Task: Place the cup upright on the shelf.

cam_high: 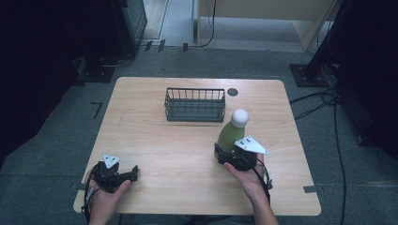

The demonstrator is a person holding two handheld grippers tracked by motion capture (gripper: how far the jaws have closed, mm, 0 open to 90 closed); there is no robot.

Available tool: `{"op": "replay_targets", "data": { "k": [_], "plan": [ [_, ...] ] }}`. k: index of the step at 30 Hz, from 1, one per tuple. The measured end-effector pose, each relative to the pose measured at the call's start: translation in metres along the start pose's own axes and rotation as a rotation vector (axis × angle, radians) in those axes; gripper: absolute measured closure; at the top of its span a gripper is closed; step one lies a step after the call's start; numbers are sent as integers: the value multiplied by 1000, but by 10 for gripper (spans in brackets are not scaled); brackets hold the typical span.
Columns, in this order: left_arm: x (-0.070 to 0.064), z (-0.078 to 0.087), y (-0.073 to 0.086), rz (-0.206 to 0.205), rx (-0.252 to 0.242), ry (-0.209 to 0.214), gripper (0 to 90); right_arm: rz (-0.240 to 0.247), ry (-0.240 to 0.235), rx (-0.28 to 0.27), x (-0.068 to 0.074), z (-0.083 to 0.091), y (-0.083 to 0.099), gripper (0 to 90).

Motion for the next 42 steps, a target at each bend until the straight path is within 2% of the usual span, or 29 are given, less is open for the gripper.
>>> {"op": "replay_targets", "data": {
  "k": [12,26,42],
  "plan": [
    [0,0,0,0,2,0,0,8,-7,-6,6,-6,-25,196],
    [0,0,0,2,-2,0,0,25,-23,-40,18,-15,-63,197],
    [0,0,0,3,-2,0,0,19,-26,-52,29,-38,-106,198]
  ]
}}
Point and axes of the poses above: each handheld gripper's, and its own axes: z roughly backward along the jaws, y roughly out of its underside, x roughly to its left, the point moved 7 cm from there along -z, roughly forward along the jaws, and after that the axes turned 12 degrees about y, right-handed, at the moved point
